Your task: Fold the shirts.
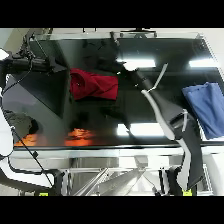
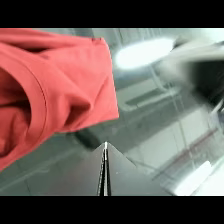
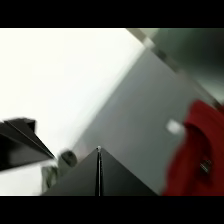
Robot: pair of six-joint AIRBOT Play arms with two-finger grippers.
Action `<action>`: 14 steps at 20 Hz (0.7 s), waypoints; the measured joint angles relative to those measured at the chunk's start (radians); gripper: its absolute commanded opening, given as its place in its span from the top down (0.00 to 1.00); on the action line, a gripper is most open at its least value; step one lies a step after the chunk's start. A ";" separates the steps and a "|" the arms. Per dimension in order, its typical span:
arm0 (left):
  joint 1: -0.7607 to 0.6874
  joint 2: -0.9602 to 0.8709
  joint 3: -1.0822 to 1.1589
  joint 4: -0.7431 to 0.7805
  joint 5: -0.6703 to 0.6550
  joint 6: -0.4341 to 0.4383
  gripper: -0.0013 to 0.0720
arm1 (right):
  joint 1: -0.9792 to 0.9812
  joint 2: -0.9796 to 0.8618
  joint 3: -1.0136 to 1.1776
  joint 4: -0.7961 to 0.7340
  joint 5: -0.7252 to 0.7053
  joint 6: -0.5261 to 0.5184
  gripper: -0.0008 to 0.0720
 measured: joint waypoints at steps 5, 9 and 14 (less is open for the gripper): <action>0.014 0.000 0.000 0.000 -0.025 -0.007 0.97 | -0.143 0.044 -0.040 -0.464 0.298 0.380 0.08; 0.014 0.000 0.000 0.000 -0.025 -0.011 0.97 | -0.184 0.002 -0.070 -0.661 0.375 0.543 0.08; 0.015 0.000 0.000 0.001 -0.025 -0.011 0.97 | -0.176 -0.103 -0.078 -0.630 0.319 0.592 0.08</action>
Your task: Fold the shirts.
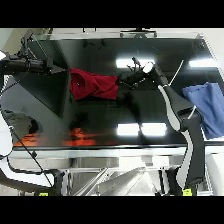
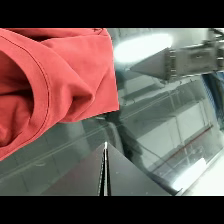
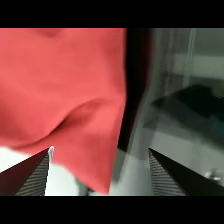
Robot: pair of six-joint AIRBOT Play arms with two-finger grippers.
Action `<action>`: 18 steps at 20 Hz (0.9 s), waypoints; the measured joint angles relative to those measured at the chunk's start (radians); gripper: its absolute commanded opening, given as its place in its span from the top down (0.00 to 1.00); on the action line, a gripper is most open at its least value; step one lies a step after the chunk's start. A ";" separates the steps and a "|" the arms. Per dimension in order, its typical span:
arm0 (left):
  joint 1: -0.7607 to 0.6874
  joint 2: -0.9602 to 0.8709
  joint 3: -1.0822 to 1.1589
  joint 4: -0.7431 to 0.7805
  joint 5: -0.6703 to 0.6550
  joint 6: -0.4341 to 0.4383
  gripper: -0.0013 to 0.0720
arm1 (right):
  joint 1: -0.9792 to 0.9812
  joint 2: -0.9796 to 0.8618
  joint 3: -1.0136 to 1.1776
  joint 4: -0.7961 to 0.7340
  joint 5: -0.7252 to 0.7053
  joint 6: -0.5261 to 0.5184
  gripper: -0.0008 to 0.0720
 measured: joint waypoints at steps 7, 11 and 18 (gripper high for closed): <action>0.000 0.000 0.000 0.001 0.000 0.005 0.97 | 0.052 -0.118 -0.002 0.265 -0.116 -0.132 0.87; 0.000 0.000 0.000 -0.001 0.000 0.010 0.97 | 0.063 -0.125 -0.001 0.405 -0.154 -0.227 0.96; 0.000 0.000 0.000 0.000 -0.008 0.011 0.97 | -0.019 0.131 0.000 0.382 -0.104 -0.275 0.97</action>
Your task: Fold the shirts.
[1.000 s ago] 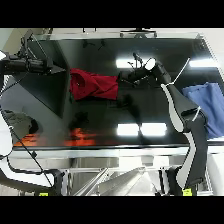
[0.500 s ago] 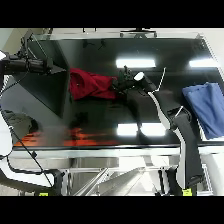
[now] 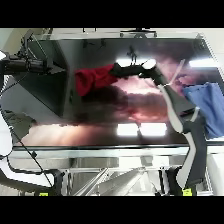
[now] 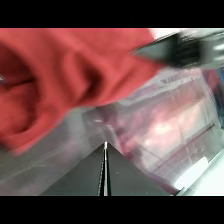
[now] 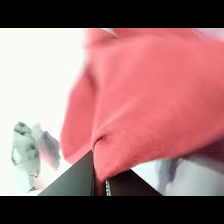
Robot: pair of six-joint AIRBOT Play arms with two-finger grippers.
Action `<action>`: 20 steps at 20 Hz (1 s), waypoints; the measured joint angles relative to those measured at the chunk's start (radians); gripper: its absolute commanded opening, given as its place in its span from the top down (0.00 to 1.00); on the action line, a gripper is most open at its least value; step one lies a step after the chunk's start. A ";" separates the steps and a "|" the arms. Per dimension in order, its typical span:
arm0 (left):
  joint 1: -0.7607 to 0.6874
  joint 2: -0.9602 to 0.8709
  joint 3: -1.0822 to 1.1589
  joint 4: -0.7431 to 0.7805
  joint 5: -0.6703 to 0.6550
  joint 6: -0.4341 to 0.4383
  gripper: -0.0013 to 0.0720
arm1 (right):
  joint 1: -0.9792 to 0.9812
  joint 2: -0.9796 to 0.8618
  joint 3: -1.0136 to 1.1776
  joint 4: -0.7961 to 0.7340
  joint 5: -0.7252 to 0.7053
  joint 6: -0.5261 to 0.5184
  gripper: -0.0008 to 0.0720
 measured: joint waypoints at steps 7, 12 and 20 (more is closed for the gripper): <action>0.000 0.000 0.000 0.001 -0.047 -0.066 0.97 | -0.300 0.419 0.000 -0.292 0.274 0.161 0.97; -0.012 0.000 0.000 0.000 -0.069 -0.106 0.97 | -0.553 0.608 0.000 -0.379 0.429 0.199 0.96; -0.089 0.000 0.000 0.002 -0.041 -0.126 0.97 | -0.840 0.524 -0.001 -0.386 0.344 0.114 0.96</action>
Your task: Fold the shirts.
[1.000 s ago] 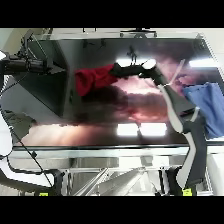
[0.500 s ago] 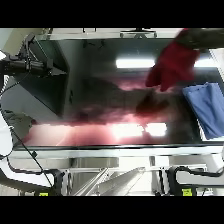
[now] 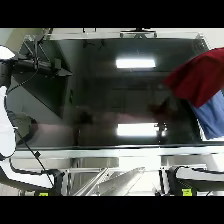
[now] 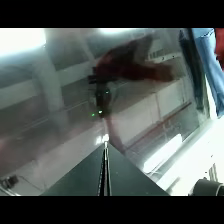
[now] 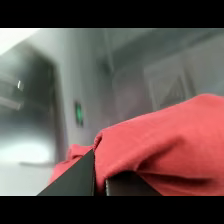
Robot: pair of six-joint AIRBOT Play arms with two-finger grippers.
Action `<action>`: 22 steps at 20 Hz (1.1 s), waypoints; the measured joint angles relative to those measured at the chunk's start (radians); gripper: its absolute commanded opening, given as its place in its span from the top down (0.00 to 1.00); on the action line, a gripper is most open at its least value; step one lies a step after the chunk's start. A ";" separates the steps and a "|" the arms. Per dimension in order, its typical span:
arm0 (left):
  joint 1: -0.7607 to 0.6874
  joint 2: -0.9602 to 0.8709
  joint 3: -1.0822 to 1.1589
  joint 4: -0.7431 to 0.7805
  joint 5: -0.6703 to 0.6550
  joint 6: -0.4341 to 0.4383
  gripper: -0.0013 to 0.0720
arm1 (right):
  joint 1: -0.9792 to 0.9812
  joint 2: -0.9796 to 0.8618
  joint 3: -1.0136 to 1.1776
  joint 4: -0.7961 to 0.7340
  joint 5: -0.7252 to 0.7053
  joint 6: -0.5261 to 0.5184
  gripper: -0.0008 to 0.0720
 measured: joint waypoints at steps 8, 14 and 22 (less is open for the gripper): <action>-0.032 0.000 0.000 0.000 0.117 -0.002 0.97 | -0.068 -0.113 0.044 0.129 -0.244 -0.088 0.97; -0.034 0.000 0.000 0.001 0.105 -0.002 0.97 | -0.146 -0.119 -0.033 -0.123 -0.007 0.064 0.97; -0.034 0.000 0.000 0.002 0.072 -0.002 0.97 | -0.171 0.014 -0.454 -0.528 0.206 0.277 0.96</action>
